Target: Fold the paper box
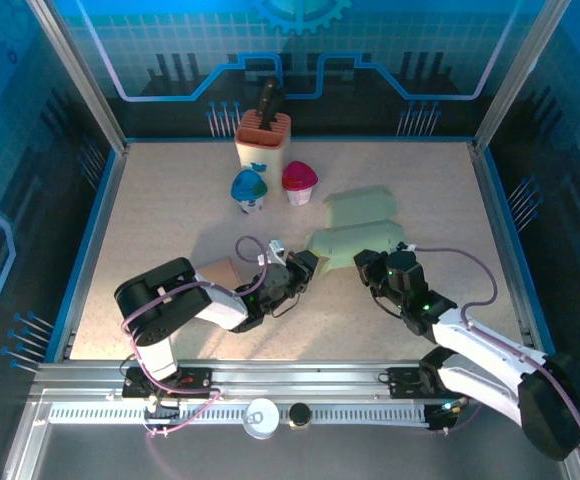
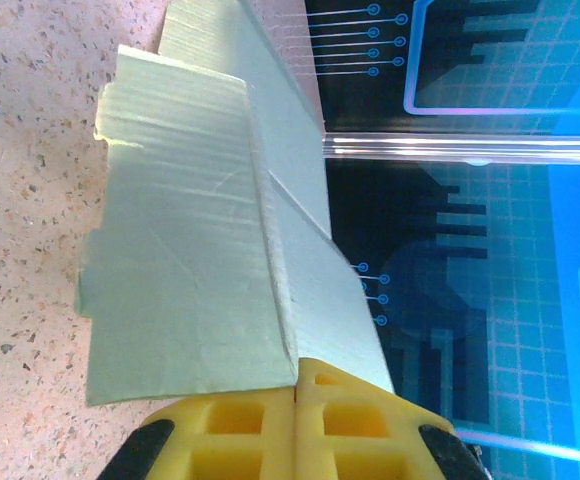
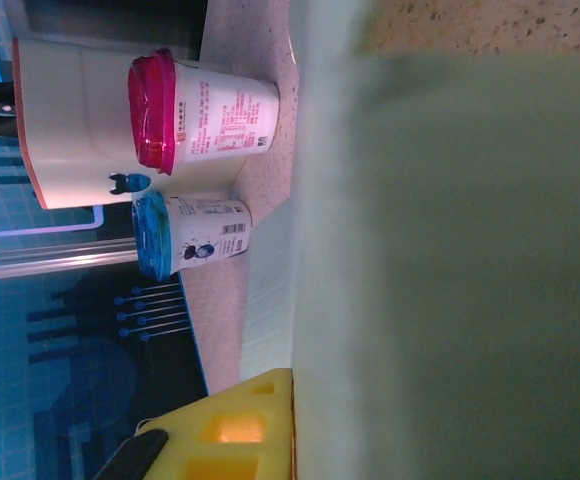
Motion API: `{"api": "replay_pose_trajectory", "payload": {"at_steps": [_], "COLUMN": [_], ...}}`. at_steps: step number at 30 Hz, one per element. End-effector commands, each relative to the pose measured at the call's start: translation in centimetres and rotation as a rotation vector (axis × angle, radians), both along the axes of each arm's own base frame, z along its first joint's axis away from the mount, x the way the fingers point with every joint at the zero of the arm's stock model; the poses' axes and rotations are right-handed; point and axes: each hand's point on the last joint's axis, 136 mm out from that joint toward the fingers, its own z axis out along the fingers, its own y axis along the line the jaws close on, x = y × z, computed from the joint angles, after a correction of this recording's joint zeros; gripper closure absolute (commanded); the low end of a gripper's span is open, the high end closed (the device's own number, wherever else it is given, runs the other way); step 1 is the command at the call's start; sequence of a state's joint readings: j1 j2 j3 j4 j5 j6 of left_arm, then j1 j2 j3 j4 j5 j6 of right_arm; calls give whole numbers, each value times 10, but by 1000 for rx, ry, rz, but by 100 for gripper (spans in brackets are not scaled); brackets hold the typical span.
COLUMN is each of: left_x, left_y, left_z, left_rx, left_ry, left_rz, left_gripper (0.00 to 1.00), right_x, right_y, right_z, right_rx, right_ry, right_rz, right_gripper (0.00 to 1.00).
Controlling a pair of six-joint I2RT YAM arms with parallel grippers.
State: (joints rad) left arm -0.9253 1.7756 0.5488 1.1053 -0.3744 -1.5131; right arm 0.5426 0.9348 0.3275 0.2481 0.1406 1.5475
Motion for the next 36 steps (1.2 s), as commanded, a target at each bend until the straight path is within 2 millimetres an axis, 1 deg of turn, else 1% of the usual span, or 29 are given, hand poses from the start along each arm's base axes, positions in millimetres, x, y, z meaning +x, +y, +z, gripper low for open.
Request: {"api": "replay_pose_trajectory", "payload": {"at_steps": [1, 2, 3, 8, 11, 12, 14, 16, 20, 21, 22, 23, 25, 27, 29, 30, 32, 36], "left_x": [0, 0, 0, -1, 0, 0, -1, -4, -16, -20, -25, -31, -41, -49, -55, -56, -59, -65], "left_y": [-9, -9, -9, -9, -11, -12, -15, -15, -6, -3, 0, 3, 7, 15, 26, 32, 46, 70], "left_z": [25, 24, 25, 28, 31, 33, 36, 44, 66, 70, 76, 82, 94, 102, 105, 105, 109, 119], "left_rx": [-42, -41, -41, -24, -18, -20, -17, -13, 92, 131, 180, 231, 337, 449, 514, 534, 598, 696], "left_ry": [-49, -49, -53, -62, -72, -75, -87, -109, -151, -158, -171, -188, -222, -244, -255, -258, -272, -305], "left_rz": [-17, -17, -19, -24, -31, -36, -51, -67, -94, -100, -108, -120, -152, -165, -170, -164, -153, -137], "left_gripper": [100, 100, 100, 100, 100, 96, 78, 71, 63, 59, 52, 49, 48, 48, 49, 49, 49, 51], "right_x": [9, 9, 8, 3, 0, -1, -1, 0, 3, 4, 4, 5, 7, 8, 7, 6, -1, -19], "right_y": [2, 3, 4, 5, 4, 4, 1, -1, -7, -8, -8, -10, -12, -13, -13, -12, -12, -11], "right_z": [16, 17, 17, 21, 27, 30, 35, 43, 67, 74, 83, 90, 106, 121, 139, 152, 174, 196], "right_rx": [19, 21, 21, 26, 16, 15, 7, 1, -41, -48, -53, -59, -64, -60, -71, -74, -89, -107], "right_ry": [-32, -28, -23, 5, 16, 11, 13, 7, -4, -9, -15, -16, -26, -35, -47, -68, -90, -88], "right_rz": [3, 7, 10, 21, 31, 32, 33, 37, 55, 62, 71, 75, 86, 98, 118, 129, 155, 216], "right_gripper": [96, 99, 100, 100, 100, 100, 100, 100, 100, 100, 100, 100, 100, 100, 100, 100, 100, 100]}}
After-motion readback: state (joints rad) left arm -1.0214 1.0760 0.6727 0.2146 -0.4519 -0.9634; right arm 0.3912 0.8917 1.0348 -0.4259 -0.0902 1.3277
